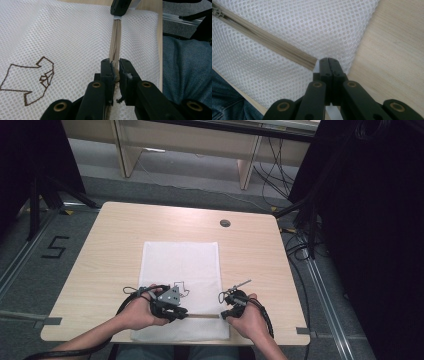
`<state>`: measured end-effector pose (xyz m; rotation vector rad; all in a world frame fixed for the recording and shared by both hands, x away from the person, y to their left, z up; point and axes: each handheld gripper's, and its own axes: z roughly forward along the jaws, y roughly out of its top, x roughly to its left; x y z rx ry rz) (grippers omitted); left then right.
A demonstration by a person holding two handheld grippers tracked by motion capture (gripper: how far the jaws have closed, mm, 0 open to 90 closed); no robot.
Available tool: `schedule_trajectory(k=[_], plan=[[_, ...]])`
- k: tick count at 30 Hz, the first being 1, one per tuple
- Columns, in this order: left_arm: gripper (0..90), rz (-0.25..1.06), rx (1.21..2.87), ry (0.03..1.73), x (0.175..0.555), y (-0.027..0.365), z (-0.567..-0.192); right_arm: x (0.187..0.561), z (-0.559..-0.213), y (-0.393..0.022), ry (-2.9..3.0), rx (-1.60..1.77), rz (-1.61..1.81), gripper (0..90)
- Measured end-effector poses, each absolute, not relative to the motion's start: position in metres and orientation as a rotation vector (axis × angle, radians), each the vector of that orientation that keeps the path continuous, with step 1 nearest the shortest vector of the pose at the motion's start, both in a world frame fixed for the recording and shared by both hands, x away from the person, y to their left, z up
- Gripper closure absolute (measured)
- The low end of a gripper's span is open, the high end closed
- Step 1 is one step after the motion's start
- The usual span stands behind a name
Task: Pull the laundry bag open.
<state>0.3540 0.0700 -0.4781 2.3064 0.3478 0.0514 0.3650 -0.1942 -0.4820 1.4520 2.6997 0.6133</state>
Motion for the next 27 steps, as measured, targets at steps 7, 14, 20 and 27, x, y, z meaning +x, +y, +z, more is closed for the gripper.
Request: schedule_trajectory(k=[7, 14, 20, 27], plan=[[81.7, 0.055, 2.310, 0.341, 0.3539, 0.0722, -0.4778, 0.3635, -0.4810, -0.1928, 2.687, 1.487, 0.594, 90.0], [81.7, 0.051, 2.304, 0.351, 0.3528, 0.0742, -0.4778, 0.3640, -0.4813, -0.1931, 2.691, 1.470, 0.599, 90.0], [81.7, 0.060, 2.306, 0.355, 0.3531, 0.0784, -0.4762, 0.3647, -0.4819, -0.1939, 2.698, 1.461, 0.608, 90.0], [81.7, 0.054, 2.303, 0.355, 0.3513, 0.0789, -0.4766, 0.3635, -0.4808, -0.1925, 2.688, 1.490, 0.589, 90.0]])
